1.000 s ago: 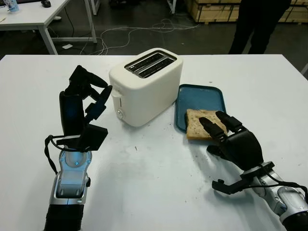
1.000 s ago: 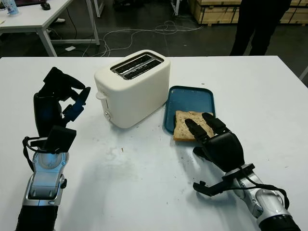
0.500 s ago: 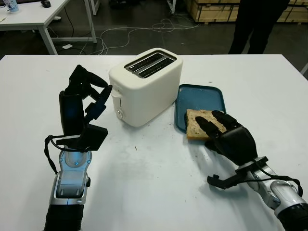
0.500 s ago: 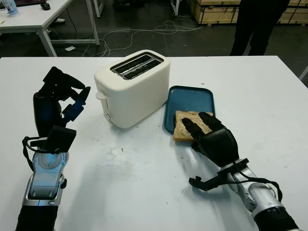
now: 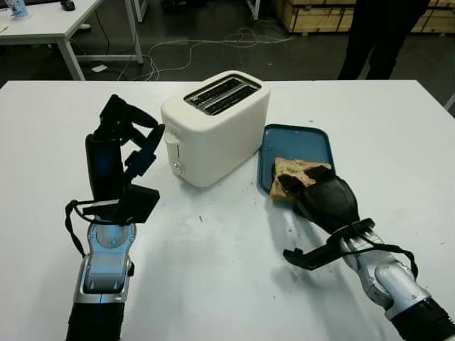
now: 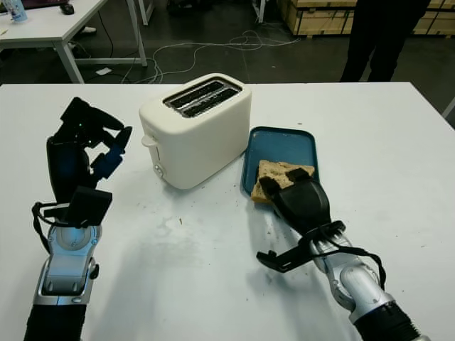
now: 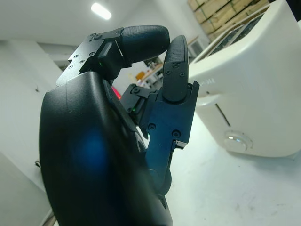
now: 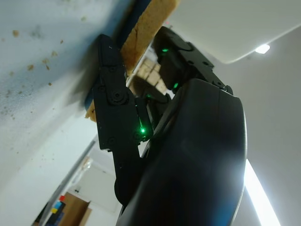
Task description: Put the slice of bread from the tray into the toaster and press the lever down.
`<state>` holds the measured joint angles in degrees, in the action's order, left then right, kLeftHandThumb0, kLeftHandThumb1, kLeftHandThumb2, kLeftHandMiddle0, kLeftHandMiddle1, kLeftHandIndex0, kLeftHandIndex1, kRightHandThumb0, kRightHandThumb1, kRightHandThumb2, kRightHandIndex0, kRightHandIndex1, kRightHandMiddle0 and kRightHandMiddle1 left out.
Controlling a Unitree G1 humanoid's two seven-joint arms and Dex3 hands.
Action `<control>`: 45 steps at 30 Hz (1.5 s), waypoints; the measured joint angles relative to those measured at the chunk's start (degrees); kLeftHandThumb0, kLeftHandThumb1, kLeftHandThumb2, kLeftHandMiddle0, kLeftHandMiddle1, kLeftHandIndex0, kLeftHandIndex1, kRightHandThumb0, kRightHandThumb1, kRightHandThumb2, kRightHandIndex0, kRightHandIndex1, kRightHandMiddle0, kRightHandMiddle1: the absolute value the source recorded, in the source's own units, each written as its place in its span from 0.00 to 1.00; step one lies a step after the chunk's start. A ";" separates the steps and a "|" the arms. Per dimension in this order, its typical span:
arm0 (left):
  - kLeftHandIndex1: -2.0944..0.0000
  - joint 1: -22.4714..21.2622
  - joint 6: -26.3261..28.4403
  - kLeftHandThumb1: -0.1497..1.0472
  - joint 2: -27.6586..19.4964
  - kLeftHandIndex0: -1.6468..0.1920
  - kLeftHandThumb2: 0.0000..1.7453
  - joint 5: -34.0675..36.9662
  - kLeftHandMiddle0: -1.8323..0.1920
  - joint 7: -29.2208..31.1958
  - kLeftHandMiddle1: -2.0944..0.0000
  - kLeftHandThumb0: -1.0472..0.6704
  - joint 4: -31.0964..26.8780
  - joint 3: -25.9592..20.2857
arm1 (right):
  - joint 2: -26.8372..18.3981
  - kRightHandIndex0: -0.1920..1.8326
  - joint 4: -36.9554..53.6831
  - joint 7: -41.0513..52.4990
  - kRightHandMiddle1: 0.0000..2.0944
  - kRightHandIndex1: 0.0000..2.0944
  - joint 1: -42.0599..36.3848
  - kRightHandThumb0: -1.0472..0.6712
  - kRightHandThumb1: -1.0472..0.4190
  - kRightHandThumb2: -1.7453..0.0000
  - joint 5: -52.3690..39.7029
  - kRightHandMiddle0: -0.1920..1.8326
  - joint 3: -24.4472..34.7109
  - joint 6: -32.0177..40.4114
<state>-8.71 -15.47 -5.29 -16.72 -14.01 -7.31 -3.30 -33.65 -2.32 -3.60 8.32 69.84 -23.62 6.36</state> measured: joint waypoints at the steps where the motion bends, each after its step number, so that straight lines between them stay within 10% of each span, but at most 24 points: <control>1: 0.19 0.05 0.00 0.89 0.00 0.64 0.14 0.01 0.52 -0.01 0.17 0.43 0.00 0.00 | -0.45 0.55 0.80 0.87 0.67 0.83 0.01 0.34 0.09 0.85 0.87 0.41 -0.27 0.04; 6: 0.20 0.25 0.01 0.89 0.04 0.64 0.13 -0.32 0.52 -0.08 0.17 0.43 -0.13 0.00 | -1.66 0.56 2.22 1.15 0.83 0.83 -0.71 0.34 0.09 0.76 1.60 0.34 -0.58 -0.07; 24: 0.19 0.44 0.03 0.89 0.32 0.64 0.14 -0.37 0.52 -0.09 0.17 0.43 -0.60 0.05 | -4.39 0.45 -6.16 -29.16 0.83 0.83 2.78 0.40 0.09 0.85 -7.13 0.32 4.55 -18.89; 45: 0.21 0.53 0.00 0.89 0.37 0.64 0.13 -1.42 0.53 -0.31 0.17 0.43 -0.37 0.04 | -5.92 0.50 -26.49 -3.38 0.78 0.83 26.85 0.48 0.09 0.85 -39.09 0.39 12.20 -40.03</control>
<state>-8.18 -15.47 -4.93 -18.15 -14.32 -7.69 -3.27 -39.57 -28.81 -6.98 35.17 30.75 -11.42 -33.67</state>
